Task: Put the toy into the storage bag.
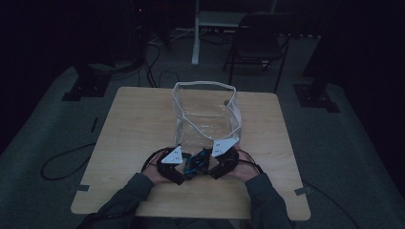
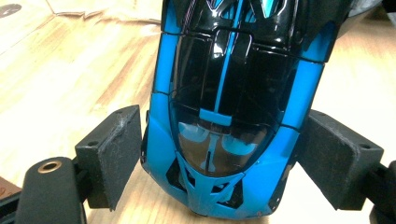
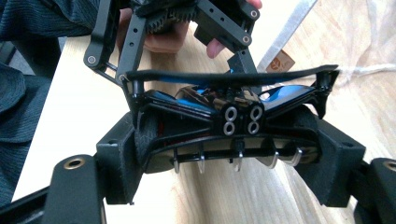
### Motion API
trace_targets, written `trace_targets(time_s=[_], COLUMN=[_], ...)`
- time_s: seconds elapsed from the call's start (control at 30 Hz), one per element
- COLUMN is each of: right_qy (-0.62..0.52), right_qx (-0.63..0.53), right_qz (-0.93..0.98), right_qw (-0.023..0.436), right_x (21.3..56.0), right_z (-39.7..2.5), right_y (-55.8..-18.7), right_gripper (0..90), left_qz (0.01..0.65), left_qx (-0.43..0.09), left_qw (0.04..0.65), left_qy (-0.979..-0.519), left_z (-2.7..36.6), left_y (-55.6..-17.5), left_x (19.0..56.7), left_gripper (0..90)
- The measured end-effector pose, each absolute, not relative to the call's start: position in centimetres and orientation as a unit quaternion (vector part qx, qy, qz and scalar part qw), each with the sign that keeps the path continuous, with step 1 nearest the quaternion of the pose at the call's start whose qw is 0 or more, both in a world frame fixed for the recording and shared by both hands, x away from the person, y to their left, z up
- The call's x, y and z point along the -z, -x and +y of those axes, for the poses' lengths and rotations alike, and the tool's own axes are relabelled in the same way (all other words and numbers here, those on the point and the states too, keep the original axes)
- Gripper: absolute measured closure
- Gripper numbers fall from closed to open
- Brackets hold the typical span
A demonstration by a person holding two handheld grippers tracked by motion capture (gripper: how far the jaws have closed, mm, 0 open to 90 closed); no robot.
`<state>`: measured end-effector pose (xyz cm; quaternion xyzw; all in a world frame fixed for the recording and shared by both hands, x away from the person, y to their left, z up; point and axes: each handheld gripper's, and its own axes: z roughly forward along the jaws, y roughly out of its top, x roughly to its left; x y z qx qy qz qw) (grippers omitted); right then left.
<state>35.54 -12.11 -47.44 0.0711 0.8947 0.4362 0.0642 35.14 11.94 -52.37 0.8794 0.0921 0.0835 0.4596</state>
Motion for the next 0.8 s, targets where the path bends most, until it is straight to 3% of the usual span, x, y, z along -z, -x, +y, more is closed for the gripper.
trace_targets(time_s=[0.33, 0.8], right_qy=[-0.069, -0.079], right_qx=[-0.437, -0.437], right_qz=[0.894, 0.892], right_qw=[0.065, 0.087], right_x=[46.7, 46.0], right_z=[-12.2, -13.3], right_y=[-35.4, -35.1], right_gripper=[25.4, 25.5], left_qz=[0.091, 0.112], left_qx=[-0.109, -0.099], left_qw=[0.444, 0.470], left_qy=[-0.885, -0.870], left_z=[12.2, 13.3], left_y=[-34.4, -35.1], left_x=[52.3, 51.6], left_gripper=[17.4, 14.2])
